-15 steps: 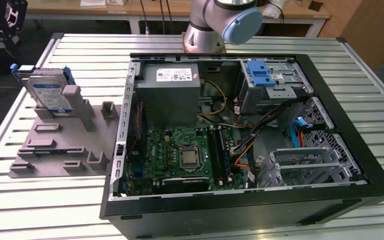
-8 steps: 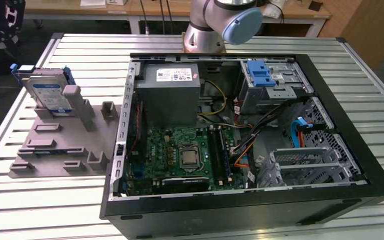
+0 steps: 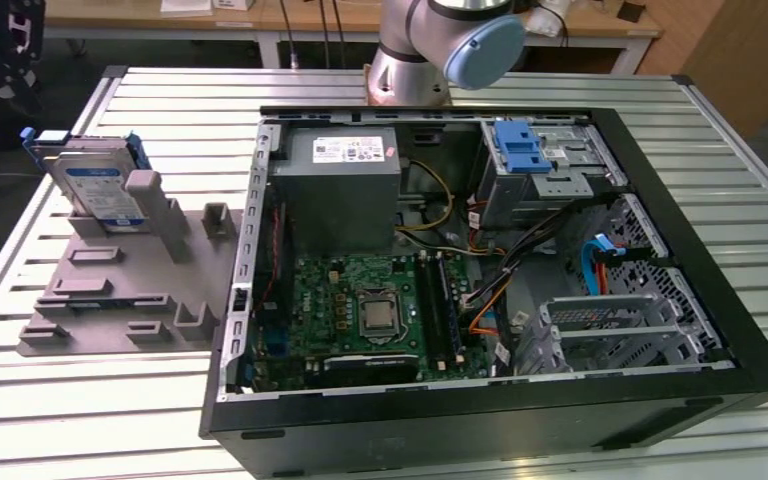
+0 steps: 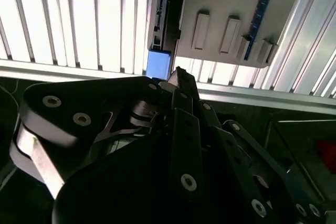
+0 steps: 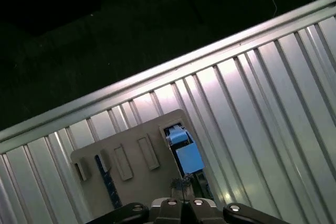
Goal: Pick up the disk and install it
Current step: 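Pick up the disk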
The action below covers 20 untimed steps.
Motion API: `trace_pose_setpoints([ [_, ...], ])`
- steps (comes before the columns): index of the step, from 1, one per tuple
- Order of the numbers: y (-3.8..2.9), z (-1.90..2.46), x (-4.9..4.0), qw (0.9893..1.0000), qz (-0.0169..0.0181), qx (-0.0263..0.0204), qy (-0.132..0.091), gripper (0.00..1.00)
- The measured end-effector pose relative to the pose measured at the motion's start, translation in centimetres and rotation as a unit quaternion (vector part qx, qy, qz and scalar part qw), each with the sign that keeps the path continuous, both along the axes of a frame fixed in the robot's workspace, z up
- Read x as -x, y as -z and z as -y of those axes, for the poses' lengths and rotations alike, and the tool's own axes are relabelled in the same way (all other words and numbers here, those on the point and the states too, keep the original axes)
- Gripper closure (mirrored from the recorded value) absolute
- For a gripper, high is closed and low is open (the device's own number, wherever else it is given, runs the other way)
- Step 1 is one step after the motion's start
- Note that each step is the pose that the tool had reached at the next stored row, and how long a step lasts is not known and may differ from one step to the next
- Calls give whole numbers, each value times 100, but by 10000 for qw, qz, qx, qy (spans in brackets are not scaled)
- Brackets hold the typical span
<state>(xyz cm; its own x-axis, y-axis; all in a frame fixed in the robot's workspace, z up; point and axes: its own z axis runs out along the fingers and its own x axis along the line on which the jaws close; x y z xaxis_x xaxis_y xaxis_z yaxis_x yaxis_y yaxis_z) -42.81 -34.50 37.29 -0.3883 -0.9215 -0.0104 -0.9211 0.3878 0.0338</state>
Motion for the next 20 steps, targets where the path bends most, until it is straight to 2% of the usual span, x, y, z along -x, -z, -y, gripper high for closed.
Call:
trace_pose_setpoints([
  [3, 2, 0, 0, 9996, 1, 0, -270, 89],
  [5, 4, 0, 0, 9990, 3, 0, -458, 89],
  [7, 7, 0, 0, 9980, 3, 0, -637, 89],
  [10, 10, 0, 0, 9959, 7, 1, -900, 89],
  [13, 13, 0, 0, 9942, 24, 2, -1078, 89],
  [19, 13, 0, 0, 9939, 35, 3, -1104, 89],
  [20, 13, 0, 0, 9939, 35, 3, -1105, 83],
])
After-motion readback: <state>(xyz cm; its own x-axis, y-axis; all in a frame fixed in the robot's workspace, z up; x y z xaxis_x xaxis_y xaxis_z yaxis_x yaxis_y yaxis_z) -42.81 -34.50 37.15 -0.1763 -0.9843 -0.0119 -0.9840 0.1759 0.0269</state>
